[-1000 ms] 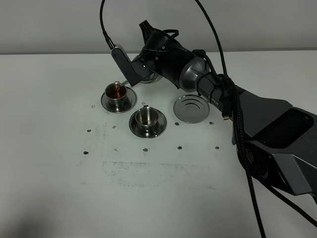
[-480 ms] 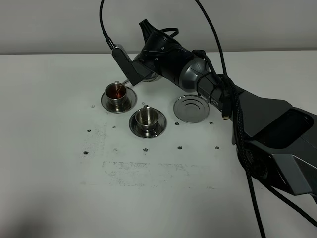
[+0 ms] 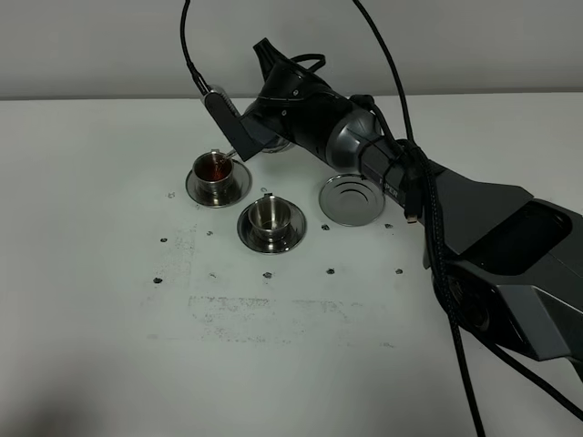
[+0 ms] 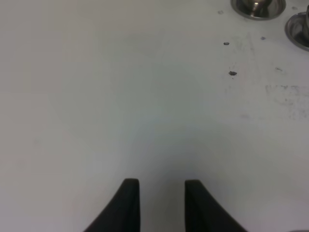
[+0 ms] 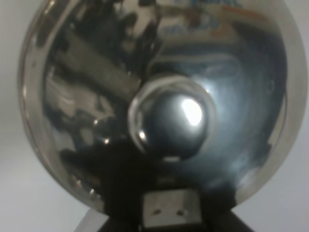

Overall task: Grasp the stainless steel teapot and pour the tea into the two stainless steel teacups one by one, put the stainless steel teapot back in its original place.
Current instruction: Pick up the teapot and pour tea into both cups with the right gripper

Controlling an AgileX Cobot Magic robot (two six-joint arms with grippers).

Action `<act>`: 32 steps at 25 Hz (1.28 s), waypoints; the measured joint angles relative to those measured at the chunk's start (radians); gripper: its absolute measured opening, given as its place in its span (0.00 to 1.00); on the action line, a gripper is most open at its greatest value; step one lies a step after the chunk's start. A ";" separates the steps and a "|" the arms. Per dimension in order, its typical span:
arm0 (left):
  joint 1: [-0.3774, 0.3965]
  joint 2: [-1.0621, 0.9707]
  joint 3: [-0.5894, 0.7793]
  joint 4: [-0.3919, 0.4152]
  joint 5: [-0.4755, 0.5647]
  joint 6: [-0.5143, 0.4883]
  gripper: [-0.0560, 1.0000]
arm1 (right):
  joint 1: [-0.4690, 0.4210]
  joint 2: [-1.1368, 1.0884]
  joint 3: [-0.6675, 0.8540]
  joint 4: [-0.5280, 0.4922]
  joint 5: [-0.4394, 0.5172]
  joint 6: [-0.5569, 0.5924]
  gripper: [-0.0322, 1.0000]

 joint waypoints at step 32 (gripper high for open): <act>0.000 0.000 0.000 0.000 0.000 0.001 0.32 | 0.000 0.000 0.000 0.068 -0.014 0.004 0.20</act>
